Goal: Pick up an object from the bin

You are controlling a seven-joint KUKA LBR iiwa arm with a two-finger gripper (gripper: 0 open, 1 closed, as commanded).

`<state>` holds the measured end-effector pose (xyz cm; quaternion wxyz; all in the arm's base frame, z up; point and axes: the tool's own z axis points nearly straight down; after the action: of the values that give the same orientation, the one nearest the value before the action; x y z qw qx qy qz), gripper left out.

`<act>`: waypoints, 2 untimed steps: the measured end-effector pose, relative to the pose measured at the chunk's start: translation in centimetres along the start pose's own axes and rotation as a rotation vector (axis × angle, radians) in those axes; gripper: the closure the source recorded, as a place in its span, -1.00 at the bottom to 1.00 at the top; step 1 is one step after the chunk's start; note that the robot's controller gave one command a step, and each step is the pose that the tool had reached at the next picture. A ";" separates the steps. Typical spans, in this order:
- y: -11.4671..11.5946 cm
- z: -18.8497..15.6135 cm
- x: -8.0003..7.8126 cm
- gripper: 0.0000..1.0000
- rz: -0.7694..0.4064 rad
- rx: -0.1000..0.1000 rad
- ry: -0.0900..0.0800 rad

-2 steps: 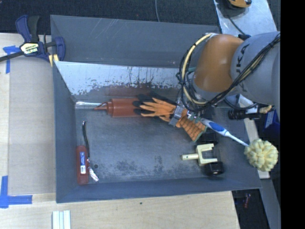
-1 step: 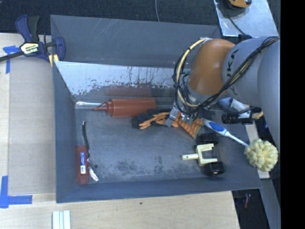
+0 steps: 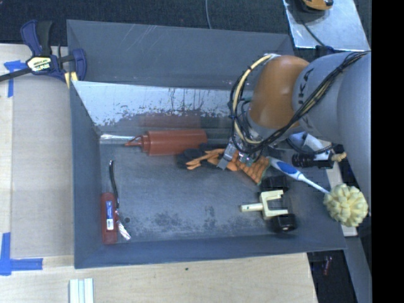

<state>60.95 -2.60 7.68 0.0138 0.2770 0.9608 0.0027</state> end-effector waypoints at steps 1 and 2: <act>0.5 -7.3 -0.6 1.00 -0.008 0.001 0.001; -0.7 -10.9 -0.7 1.00 -0.013 0.003 0.003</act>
Offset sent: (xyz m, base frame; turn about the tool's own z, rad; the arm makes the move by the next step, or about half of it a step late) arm -0.0026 -0.0076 0.1062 -0.0121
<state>60.85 -3.49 18.55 0.0118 0.2710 0.9625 0.0017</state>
